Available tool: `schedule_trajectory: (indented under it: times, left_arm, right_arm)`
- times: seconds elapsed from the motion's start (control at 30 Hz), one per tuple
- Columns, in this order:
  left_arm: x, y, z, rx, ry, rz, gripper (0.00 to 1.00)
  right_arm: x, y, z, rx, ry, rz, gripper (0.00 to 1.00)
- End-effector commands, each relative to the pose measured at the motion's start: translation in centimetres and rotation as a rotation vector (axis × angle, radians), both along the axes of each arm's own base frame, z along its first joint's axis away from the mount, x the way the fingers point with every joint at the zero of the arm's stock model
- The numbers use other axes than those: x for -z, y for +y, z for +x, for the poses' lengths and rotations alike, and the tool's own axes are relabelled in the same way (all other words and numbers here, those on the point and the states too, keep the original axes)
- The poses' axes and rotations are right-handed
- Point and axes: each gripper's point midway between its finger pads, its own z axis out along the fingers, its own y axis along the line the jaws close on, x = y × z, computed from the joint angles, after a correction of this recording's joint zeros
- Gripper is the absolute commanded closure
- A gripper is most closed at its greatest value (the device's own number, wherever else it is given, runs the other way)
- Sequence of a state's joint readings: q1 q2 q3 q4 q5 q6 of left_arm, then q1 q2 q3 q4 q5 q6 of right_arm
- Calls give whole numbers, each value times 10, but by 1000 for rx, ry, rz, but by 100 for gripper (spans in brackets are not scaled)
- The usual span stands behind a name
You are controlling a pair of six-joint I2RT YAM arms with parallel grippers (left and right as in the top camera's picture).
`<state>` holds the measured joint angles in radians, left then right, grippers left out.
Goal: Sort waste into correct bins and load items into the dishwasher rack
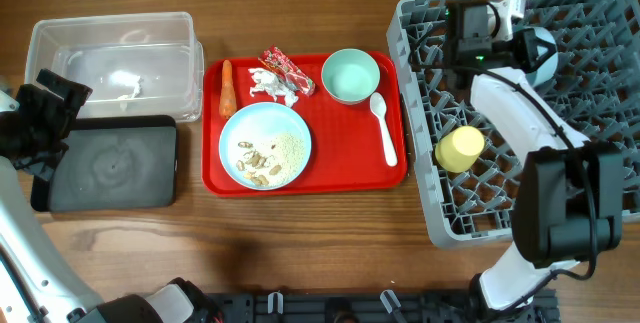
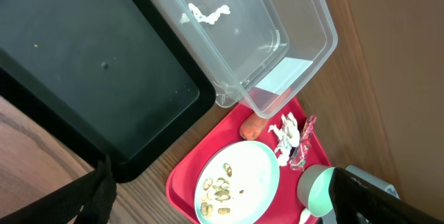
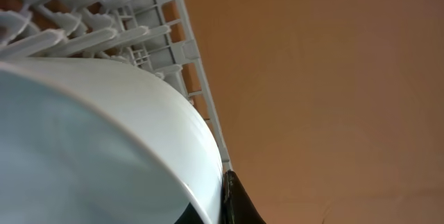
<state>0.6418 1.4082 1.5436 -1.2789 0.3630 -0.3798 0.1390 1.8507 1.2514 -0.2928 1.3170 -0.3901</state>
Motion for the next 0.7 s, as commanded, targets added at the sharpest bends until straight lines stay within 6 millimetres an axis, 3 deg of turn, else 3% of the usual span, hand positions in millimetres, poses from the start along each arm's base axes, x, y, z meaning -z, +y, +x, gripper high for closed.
schedule_trajectory:
  times: [0.0,0.1,0.13,0.17,0.2,0.33,0.4,0.57,0.6,0.67]
  left_arm:
    - [-1,3,-2,-11,-1,11,0]
    - [-1,3,-2,-11,-1,11,0]
    - [-1,3,-2,-11,-1,11,0]
    - [-1,3,-2,-11,-1,11,0]
    - [-1,3,-2,-11,-1,11,0]
    - [-1,2,-1,-10,-1,11,0]
    - [-1,3,-2,-11,-1,11,0]
    - [-1,3,-2,-11,-1,11,0]
    - [-1,3,-2,-11,-1,11,0]
    - [-1,3,-2,-11,-1,11,0]
  right_arm:
    - [12,11,4,-16,38,-22,83]
    - [11,21,7,-37,25,-18,64]
    - [10,26,9,-51,11,-12,36]
    - [10,33,13,-79,0,8,18]
    - [13,42,17,-123,13,38,9]
    - [23,85,25,-307,24,237,1]
    - [21,115,26,-414,-17,431,0]
    - [-17,205,9,-671,-78,915,1]
    - [-29,230,0,-734,-92,1045,1]
    - [-42,263,-15,-806,-97,1224,8]
